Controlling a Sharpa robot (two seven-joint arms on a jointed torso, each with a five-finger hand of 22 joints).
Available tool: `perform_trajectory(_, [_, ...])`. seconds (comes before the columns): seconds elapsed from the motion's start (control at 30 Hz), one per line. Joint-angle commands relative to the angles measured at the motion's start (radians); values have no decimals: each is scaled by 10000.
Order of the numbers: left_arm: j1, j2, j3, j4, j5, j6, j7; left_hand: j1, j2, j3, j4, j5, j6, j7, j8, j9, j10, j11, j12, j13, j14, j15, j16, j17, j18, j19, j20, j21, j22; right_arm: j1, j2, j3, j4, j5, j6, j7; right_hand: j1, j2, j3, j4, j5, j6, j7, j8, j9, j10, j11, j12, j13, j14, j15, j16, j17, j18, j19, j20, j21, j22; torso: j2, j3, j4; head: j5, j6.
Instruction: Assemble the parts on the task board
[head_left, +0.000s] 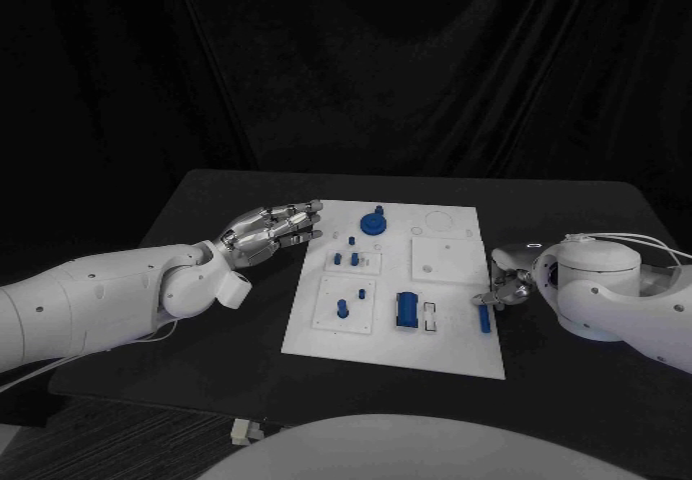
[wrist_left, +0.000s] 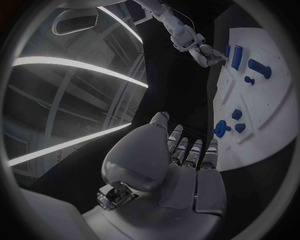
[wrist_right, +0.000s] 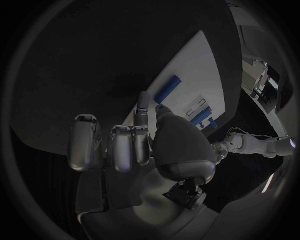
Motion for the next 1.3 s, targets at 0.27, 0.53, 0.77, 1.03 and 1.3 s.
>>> perform_trajectory(0.27, [-18, 17, 9, 2, 13, 128, 73, 147, -64, 360, -112, 155, 102, -25, 23, 53, 14, 129, 191, -35, -116, 31, 197, 112, -45, 128, 30, -71, 44, -136, -12, 1, -8, 245, 59, -223, -300, -265, -118, -62, 164, -685, 136, -513, -336, 1196, 120, 198, 2643, 743, 60, -314, 1118, 342, -65, 11, -522, 1833, 1, 1, -4, -9, 2])
perform_trajectory(0.53, [-22, 26, 9, -7, 13, 140, 39, 147, -64, 360, -112, 155, 102, -25, 23, 53, 14, 129, 191, -35, -116, 31, 197, 112, -45, 128, 30, -71, 44, -247, -6, 1, -23, 739, -119, -227, -349, -273, -117, -64, 193, -842, 201, -615, -407, 1196, 154, 198, 2643, 704, 106, -414, 921, 393, -152, 59, -781, 1754, -2, 0, -6, 11, 2])
perform_trajectory(0.77, [-26, 26, 9, -34, 13, 149, 15, 144, -59, 399, -132, 160, 105, -3, 21, 52, 44, 161, 231, -28, -119, 24, 203, 112, -44, 133, 30, -68, 53, -300, -13, 1, -20, 1061, -247, -238, -365, -163, -60, -48, 270, -849, 226, -617, -420, 1196, 152, 198, 2643, 695, 121, -445, 874, 432, -210, 88, -977, 1693, -1, 1, -4, 6, 2])
perform_trajectory(1.03, [-37, 52, 9, -64, 13, 179, 6, 147, -48, 422, -142, 166, 105, 5, 20, 51, 50, 171, 235, -28, -121, 21, 205, 112, -43, 135, 31, -68, 55, -313, -3, 1, -6, 1687, -384, -250, -445, -13, -14, -99, 336, -542, 111, -384, -246, 1196, 72, 198, 2643, 706, 64, -448, 876, 442, -186, 59, -1046, 1675, -5, -2, -1, 11, 2])
perform_trajectory(1.3, [-53, 55, 9, -69, 13, 185, 1, 156, -39, 454, -161, 173, 95, 11, 17, 49, 53, 180, 238, -29, -125, 20, 204, 111, -43, 136, 33, -67, 53, -315, 1, 1, -15, 2027, -462, -254, 400, -241, 408, -473, 2309, -674, 23, -175, 213, 1196, -20, 198, 2643, 689, -20, -508, 760, 460, -180, -30, -1235, 1641, -2, -1, -2, 34, 2])
